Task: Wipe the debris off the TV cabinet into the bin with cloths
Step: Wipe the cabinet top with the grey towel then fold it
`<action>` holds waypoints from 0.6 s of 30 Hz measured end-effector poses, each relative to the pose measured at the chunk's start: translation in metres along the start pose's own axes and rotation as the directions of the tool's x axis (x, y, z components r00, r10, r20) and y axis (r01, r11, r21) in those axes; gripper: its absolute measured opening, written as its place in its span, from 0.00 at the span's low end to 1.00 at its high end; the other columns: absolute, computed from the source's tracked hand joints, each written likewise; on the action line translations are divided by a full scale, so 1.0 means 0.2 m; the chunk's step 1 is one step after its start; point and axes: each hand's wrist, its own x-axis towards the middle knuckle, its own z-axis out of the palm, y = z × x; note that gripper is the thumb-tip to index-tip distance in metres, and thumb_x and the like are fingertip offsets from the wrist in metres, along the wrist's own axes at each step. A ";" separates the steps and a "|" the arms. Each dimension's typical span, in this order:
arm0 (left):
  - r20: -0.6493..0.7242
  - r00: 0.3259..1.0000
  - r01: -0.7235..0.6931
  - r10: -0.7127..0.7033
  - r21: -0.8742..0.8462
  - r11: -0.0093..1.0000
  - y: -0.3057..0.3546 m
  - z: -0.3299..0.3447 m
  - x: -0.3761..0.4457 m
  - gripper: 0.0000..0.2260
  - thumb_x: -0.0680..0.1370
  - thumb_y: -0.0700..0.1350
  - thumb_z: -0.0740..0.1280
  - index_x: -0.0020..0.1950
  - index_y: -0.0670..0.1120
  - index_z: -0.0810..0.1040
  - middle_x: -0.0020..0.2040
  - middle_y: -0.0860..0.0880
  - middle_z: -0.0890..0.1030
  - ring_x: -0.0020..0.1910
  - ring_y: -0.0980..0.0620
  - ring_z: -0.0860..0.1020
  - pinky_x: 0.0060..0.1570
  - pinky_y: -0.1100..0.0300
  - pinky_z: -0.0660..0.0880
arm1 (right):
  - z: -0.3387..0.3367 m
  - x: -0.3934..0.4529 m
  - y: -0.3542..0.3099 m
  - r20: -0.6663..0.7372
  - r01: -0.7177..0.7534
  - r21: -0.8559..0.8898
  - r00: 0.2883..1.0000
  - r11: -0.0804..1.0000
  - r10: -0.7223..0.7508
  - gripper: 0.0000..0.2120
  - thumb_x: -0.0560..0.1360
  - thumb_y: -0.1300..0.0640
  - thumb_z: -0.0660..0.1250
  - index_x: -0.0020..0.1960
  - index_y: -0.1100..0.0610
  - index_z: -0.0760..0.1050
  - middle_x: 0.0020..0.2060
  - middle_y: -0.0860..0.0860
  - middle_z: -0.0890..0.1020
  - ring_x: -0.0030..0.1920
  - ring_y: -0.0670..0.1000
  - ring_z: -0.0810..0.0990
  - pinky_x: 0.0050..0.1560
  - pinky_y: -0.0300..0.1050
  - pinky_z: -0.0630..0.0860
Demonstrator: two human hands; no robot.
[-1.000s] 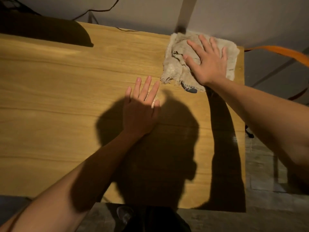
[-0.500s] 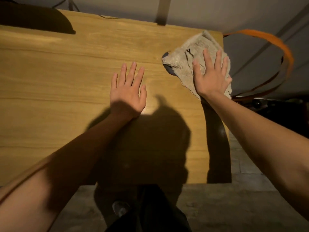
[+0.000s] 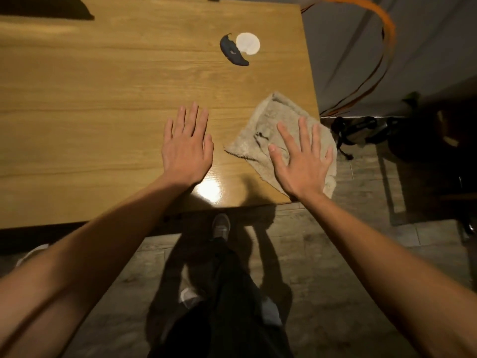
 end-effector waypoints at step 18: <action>-0.098 0.995 0.017 -0.019 -0.015 1.000 -0.20 0.01 -0.21 0.25 0.82 0.51 0.55 0.80 0.55 0.61 0.82 0.47 0.58 0.82 0.45 0.54 0.79 0.44 0.51 | 0.07 -0.09 -0.24 0.222 0.551 -0.174 0.829 0.816 -0.513 0.32 0.78 0.25 0.48 0.80 0.29 0.46 0.84 0.51 0.49 0.83 0.63 0.44 0.71 0.83 0.47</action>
